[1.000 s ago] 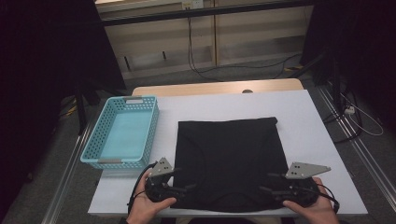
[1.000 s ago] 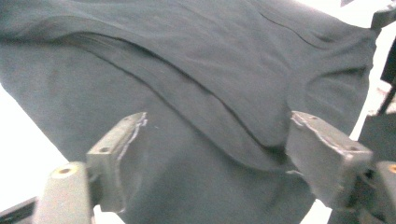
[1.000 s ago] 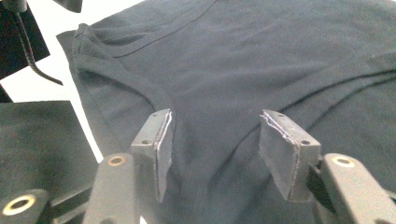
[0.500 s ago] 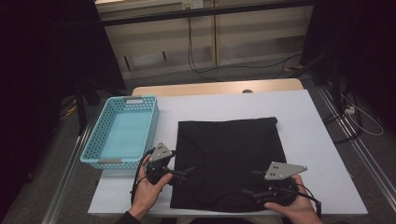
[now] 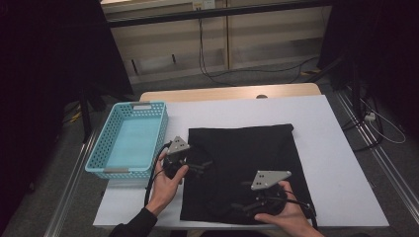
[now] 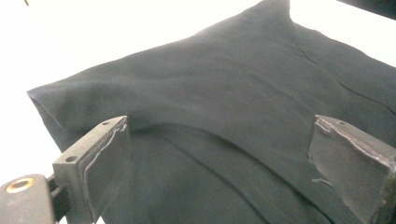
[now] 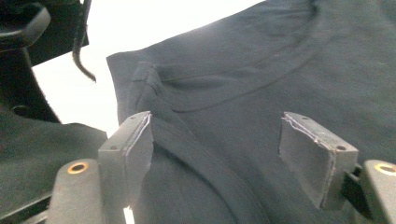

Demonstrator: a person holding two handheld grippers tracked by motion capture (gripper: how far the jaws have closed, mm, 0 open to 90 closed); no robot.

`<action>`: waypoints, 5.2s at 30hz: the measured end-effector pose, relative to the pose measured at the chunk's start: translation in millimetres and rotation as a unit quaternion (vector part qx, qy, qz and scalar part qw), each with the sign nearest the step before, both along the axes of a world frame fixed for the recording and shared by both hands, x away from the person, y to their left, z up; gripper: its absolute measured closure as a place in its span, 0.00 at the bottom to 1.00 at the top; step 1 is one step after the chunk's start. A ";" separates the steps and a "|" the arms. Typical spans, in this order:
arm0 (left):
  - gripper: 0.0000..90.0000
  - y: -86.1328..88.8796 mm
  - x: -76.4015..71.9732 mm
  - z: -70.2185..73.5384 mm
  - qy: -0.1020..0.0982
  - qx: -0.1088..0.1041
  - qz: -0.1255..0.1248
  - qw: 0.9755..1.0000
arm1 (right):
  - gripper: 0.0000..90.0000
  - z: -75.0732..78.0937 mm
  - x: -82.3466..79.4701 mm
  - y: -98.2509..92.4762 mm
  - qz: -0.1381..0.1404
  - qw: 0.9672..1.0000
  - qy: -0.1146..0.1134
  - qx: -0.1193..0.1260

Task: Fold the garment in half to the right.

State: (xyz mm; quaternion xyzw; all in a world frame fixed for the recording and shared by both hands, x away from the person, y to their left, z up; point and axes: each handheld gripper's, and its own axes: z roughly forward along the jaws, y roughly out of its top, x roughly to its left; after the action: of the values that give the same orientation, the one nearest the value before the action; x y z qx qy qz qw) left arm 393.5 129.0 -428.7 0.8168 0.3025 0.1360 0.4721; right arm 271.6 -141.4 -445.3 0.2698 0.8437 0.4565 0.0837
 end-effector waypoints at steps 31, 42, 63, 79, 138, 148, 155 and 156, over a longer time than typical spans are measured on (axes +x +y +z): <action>0.20 4.4 116.8 -15.7 0.021 0.056 0.112 0.992 | 0.31 -9.2 4.4 21.7 0.040 0.999 0.006 -0.008; 0.45 5.3 129.8 -28.2 0.052 0.084 0.123 0.987 | 0.32 -12.1 3.8 24.3 0.048 0.999 0.011 -0.014; 0.88 -3.7 124.7 -33.0 0.081 0.073 0.079 0.991 | 0.34 -5.1 13.0 39.1 0.051 0.999 0.004 -0.006; 0.95 1.7 122.0 -28.7 0.078 0.029 0.102 0.991 | 0.41 -4.4 16.9 104.8 0.091 0.996 0.009 -0.014; 0.95 10.1 122.1 -7.4 0.069 -0.029 0.119 0.990 | 0.97 -1.6 17.3 125.6 0.096 0.995 0.004 -0.005; 0.95 5.9 122.8 0.1 0.069 -0.034 0.125 0.989 | 0.97 14.8 14.8 118.4 0.089 0.996 -0.009 0.022; 0.96 3.0 122.0 9.5 0.061 -0.036 0.120 0.990 | 0.97 23.7 11.6 114.8 0.084 0.996 -0.015 0.034; 0.96 4.2 122.1 11.0 0.059 -0.035 0.121 0.990 | 0.97 25.5 11.3 114.1 0.083 0.996 -0.017 0.037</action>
State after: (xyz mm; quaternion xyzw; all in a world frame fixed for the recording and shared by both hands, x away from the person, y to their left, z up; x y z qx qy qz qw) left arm 515.6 133.2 -417.7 0.7638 0.4311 0.1327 0.4616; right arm 282.9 -27.4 -419.9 0.1939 0.8443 0.4971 0.0493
